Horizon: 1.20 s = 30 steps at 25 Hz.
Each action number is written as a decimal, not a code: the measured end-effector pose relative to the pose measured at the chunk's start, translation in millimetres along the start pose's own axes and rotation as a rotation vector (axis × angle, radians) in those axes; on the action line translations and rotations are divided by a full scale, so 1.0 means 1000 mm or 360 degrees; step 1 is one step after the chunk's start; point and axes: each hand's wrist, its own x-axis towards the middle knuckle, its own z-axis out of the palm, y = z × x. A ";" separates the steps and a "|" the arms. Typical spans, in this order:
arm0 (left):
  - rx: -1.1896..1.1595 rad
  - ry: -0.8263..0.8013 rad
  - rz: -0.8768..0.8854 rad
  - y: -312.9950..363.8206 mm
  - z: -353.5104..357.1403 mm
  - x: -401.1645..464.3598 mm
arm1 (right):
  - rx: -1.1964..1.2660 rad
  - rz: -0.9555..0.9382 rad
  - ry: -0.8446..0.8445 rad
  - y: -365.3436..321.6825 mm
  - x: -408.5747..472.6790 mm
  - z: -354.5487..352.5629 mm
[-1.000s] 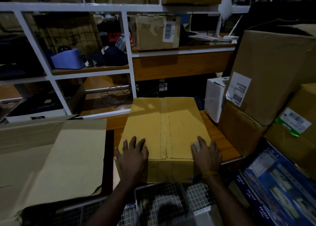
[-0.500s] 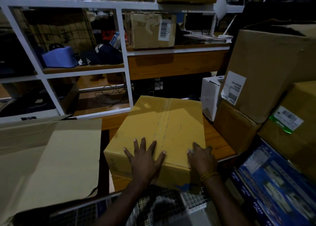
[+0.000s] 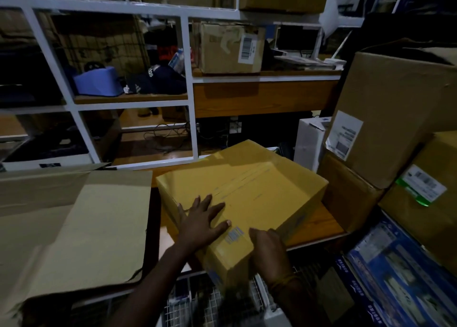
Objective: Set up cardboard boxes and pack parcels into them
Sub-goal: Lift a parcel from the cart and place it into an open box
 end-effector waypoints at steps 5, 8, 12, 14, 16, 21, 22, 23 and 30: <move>-0.0094 -0.0315 -0.0014 0.013 0.014 -0.041 | 0.0239 -0.0177 0.0046 -0.013 -0.001 0.000; 0.0011 -0.0228 0.0065 0.009 0.013 -0.049 | 0.0306 -0.0255 0.0059 -0.013 0.003 0.002; -0.0312 -0.0130 0.0183 -0.011 0.007 -0.051 | 0.0321 -0.0311 0.0162 -0.010 0.013 0.003; -0.0433 -0.0146 0.0226 -0.029 0.001 -0.052 | 0.0229 -0.0346 0.0319 -0.003 0.021 0.003; -0.0460 -0.0063 0.0187 -0.044 -0.005 -0.052 | 0.0136 -0.0357 0.0441 0.008 0.032 0.003; -0.0125 0.0539 -0.0235 -0.034 0.001 -0.047 | -0.0014 -0.0224 0.0577 0.040 0.068 -0.014; -0.0112 0.0569 -0.0334 -0.028 0.004 -0.045 | -0.0043 -0.0182 0.0555 0.048 0.076 -0.018; -0.0134 0.0565 -0.0434 -0.022 0.007 -0.042 | -0.0065 -0.0140 0.0515 0.057 0.085 -0.023; -0.0271 0.0595 -0.0876 0.009 0.015 -0.027 | 0.0311 -0.0027 0.0459 0.121 0.129 -0.039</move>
